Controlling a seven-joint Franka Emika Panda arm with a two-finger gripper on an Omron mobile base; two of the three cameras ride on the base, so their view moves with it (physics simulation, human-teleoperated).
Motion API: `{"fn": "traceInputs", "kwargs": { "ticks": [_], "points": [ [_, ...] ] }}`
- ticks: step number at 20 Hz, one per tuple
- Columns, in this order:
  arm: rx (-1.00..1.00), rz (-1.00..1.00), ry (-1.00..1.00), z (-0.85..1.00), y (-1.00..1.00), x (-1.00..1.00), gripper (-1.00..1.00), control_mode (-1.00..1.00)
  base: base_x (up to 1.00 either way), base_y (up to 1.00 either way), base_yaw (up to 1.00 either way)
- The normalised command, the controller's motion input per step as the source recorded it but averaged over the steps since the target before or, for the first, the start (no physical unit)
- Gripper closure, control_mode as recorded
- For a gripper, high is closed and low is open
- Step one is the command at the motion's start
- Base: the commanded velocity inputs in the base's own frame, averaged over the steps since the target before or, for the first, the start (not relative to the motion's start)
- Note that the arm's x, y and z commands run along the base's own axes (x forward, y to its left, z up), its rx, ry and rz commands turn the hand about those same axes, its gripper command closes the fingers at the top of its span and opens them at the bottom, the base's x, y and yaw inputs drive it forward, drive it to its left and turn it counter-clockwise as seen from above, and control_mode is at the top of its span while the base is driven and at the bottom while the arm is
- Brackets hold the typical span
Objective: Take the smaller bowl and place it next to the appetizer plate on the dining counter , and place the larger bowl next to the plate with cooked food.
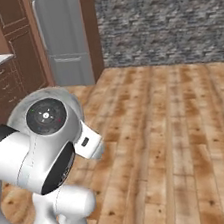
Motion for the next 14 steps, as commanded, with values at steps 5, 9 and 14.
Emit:
{"fn": "traceInputs", "kwargs": {
  "ticks": [5,9,14],
  "points": [
    [0.0,0.0,0.0,0.0,0.0,0.0,1.0,1.0,0.15,-0.33,-0.41],
    [0.0,0.0,0.0,0.0,0.0,0.0,1.0,1.0,0.15,-0.22,-0.47],
    [0.0,0.0,0.0,0.0,0.0,0.0,1.0,1.0,0.3,-0.01,-0.57]
  ]
}}
